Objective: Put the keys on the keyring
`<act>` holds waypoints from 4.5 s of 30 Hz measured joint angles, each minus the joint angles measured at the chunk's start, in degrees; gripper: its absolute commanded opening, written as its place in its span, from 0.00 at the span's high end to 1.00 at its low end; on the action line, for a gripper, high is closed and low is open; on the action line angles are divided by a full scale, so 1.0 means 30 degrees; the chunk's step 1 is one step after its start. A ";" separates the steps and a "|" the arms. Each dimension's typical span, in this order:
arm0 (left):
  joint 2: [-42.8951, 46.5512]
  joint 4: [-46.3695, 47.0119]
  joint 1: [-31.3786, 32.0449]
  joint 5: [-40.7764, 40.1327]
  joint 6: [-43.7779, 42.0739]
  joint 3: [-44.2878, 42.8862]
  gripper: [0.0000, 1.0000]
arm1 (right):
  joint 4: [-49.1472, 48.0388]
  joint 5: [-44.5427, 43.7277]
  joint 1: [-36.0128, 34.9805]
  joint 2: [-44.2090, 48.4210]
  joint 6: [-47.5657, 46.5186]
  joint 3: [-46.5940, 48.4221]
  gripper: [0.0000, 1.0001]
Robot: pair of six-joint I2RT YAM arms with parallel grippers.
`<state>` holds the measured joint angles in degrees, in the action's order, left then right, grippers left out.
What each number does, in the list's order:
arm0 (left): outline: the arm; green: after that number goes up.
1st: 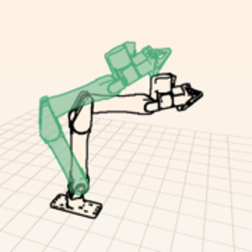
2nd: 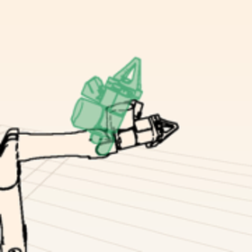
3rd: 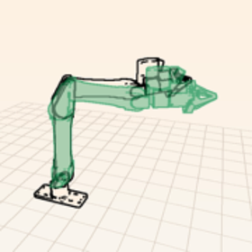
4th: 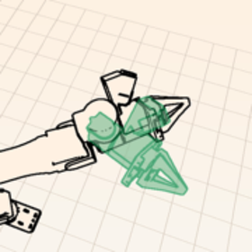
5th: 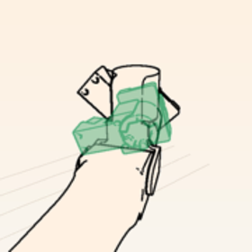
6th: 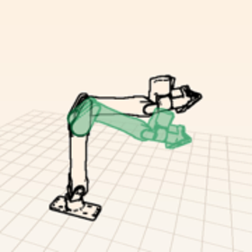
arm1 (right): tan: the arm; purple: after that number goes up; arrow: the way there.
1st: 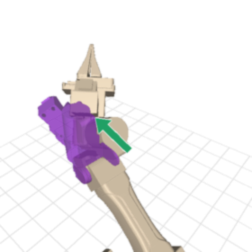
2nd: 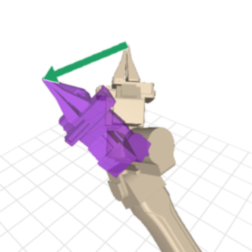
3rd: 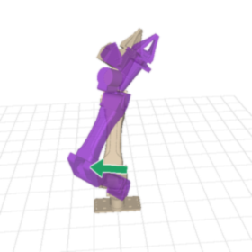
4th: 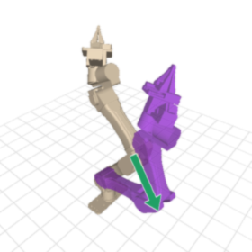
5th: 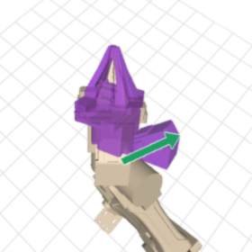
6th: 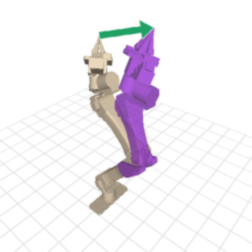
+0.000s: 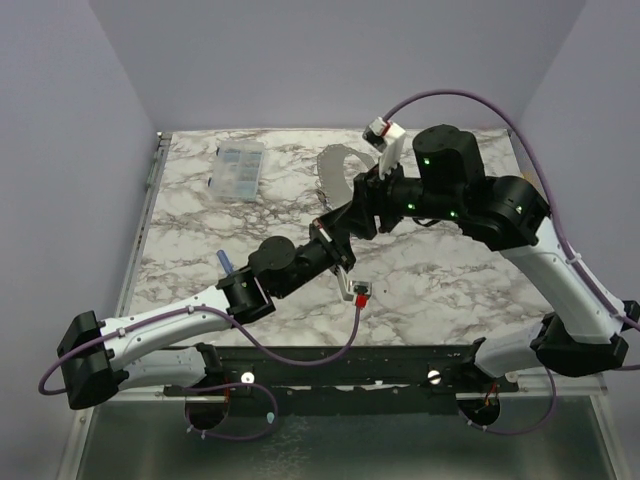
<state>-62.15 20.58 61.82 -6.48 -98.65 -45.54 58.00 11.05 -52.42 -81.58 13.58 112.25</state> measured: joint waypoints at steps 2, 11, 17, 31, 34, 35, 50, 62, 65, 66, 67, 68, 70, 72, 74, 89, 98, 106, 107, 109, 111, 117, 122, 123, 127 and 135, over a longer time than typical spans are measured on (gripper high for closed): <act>-0.0007 0.0000 -0.0051 0.0007 0.0029 0.0000 1.00 | -0.0495 -0.0845 -0.0007 0.0889 0.0437 -0.0736 0.45; -0.0291 0.0255 -0.0197 0.0007 0.0175 0.0000 1.00 | -0.2484 -0.5486 -0.0007 0.5778 0.4350 -0.5610 0.54; -0.0590 0.0328 -0.0211 0.0015 0.0182 -0.0029 1.00 | -0.4364 -0.5799 -0.0007 0.6207 0.7439 -0.8349 0.59; -0.0576 0.0386 -0.0211 0.0022 0.0182 -0.0270 1.00 | -0.7067 -0.7388 -0.0007 0.5537 0.9967 -0.9143 0.58; -0.0576 0.0379 -0.0211 0.0022 0.0182 -0.0277 1.00 | -0.7074 -0.7978 -0.0007 0.5646 1.0367 -0.9194 0.58; -0.0576 0.0372 -0.0211 0.0022 0.0175 -0.0277 1.00 | -0.7082 -0.8167 -0.0007 0.5741 1.0542 -0.9282 0.58; -0.0576 0.0328 -0.0211 0.0080 0.0168 -0.0321 1.00 | -0.7169 -0.8939 -0.0007 0.6477 1.3034 -1.0848 0.62; -0.0576 0.0277 -0.0211 0.0153 0.0168 -0.0321 1.00 | -0.7657 -0.8888 -0.0007 0.5938 1.3296 -1.0892 0.65; -0.0576 0.0277 -0.0211 0.0153 0.0168 -0.0321 1.00 | -0.7745 -0.8823 -0.0007 0.5872 1.3406 -1.0914 0.65; -0.0576 0.0277 -0.0211 0.0153 0.0168 -0.0321 1.00 | -0.7759 -0.8801 -0.0007 0.5858 1.3457 -1.0921 0.65; -0.0576 0.0277 -0.0211 0.0153 0.0168 -0.0321 1.00 | -0.7774 -0.8765 -0.0007 0.5850 1.3486 -1.0950 0.66; -0.0576 0.0277 -0.0211 0.0153 0.0168 -0.0321 1.00 | -0.7796 -0.8728 -0.0007 0.5850 1.3508 -1.0987 0.67; -0.0576 0.0277 -0.0211 0.0153 0.0168 -0.0321 1.00 | -0.7847 -0.8714 -0.0007 0.5850 1.3595 -1.1089 0.71; -0.0576 0.0226 -0.0226 0.0146 0.0175 -0.0321 1.00 | -0.7905 -0.8721 -0.0007 0.5865 1.3682 -1.1249 0.73; -0.0583 0.0102 -0.0255 0.0131 0.0168 -0.0321 1.00 | -0.8021 -0.8721 -0.0007 0.5887 1.3806 -1.1438 0.76; -0.0583 0.0109 -0.0342 -0.0058 0.0160 -0.0364 1.00 | -0.8437 -0.8735 0.0102 0.6003 1.4127 -1.1825 0.99; -0.0729 0.0109 -0.0357 -0.0211 0.0073 -0.0495 1.00 | -0.9107 -0.8743 0.0175 0.6317 1.4105 -1.2364 1.00; -0.0736 0.0386 -0.0321 -0.0117 -0.0073 -0.0495 0.87 | -0.9398 -0.8735 0.0168 0.6637 1.3464 -1.2517 0.99; -0.0736 0.0379 -0.0321 -0.0080 -0.0087 -0.0495 0.84 | -0.9391 -0.8735 0.0160 0.6652 1.3369 -1.2517 0.99; -0.0721 0.0313 -0.0321 0.0058 -0.0117 -0.0495 0.77 | -0.9384 -0.8735 0.0124 0.6659 1.3114 -1.2517 1.00; -0.0699 0.0073 -0.0321 0.0197 -0.0102 -0.0495 0.72 | -0.9391 -0.8743 0.0102 0.6666 1.2881 -1.2517 0.99; -0.0597 -0.1158 -0.0321 0.0503 0.0007 -0.0481 0.68 | -0.9355 -0.8896 0.0087 0.6761 1.2189 -1.2517 0.99; -0.0138 -0.1676 -0.0313 0.0678 0.0080 -0.0277 0.67 | -0.9340 -0.8983 0.0073 0.6870 1.1730 -1.2509 0.99; -0.0022 -0.1800 -0.0313 0.0699 0.0124 -0.0255 0.67 | -0.9333 -0.8998 0.0073 0.6878 1.1650 -1.2509 0.99; 0.0182 -0.2091 -0.0277 0.0714 0.0306 -0.0168 0.67 | -0.9311 -0.9100 0.0029 0.6878 1.1366 -1.2509 0.99; 0.1049 -0.2943 -0.0219 0.0590 0.0809 0.0197 0.65 | -0.9289 -0.9333 -0.0044 0.6892 1.0615 -1.2509 0.99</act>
<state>-59.00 11.75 61.17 -4.71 -96.23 -44.95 30.13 -16.95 -52.56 -60.90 45.43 74.72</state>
